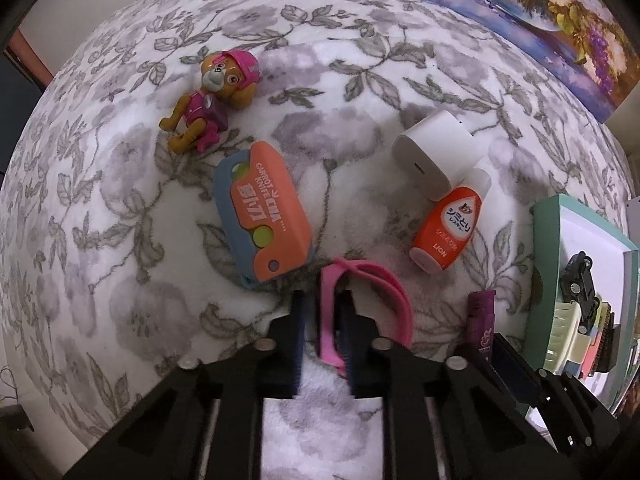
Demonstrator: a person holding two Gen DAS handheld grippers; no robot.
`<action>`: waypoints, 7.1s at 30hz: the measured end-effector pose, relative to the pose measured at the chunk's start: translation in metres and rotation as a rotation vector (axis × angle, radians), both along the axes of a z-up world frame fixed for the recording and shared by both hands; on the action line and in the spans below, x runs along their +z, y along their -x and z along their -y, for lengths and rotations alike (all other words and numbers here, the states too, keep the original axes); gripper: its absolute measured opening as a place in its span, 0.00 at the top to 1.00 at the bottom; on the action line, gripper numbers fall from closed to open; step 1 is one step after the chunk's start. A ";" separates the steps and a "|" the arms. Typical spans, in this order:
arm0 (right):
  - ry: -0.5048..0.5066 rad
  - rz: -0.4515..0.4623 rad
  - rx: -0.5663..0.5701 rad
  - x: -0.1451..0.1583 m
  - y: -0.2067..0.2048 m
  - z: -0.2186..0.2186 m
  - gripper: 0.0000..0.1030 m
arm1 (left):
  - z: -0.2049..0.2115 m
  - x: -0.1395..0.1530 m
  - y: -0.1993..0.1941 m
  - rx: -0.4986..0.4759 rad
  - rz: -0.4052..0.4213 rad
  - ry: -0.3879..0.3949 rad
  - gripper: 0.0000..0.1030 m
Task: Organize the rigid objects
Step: 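Grasp the pink watch band with the left tool while the right tool grasps the purple lighter, then carry the pink band with the left tool while the right tool carries the purple lighter to the tray, then release the pink band with the left tool while the right tool releases the lighter in the tray, then move both tools back over the remaining items on the bed, then grasp the orange-blue toy with the left tool while the right tool grasps the red bottle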
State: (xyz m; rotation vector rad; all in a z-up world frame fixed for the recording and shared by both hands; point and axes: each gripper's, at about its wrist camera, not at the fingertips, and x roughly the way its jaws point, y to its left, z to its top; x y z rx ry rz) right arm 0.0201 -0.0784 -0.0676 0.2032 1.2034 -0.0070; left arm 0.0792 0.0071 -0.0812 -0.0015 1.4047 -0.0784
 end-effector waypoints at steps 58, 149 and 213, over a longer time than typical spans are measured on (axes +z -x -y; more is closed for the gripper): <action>-0.059 0.123 -0.535 0.049 0.086 0.203 0.79 | 0.134 0.102 0.072 -0.383 0.190 0.151 0.88; 0.088 0.188 -0.352 0.078 0.052 0.121 0.00 | -0.016 0.104 0.003 0.043 0.254 -0.078 0.06; 0.147 0.121 0.251 0.001 -0.061 -0.017 0.17 | -0.096 0.027 -0.033 0.216 0.022 0.032 0.05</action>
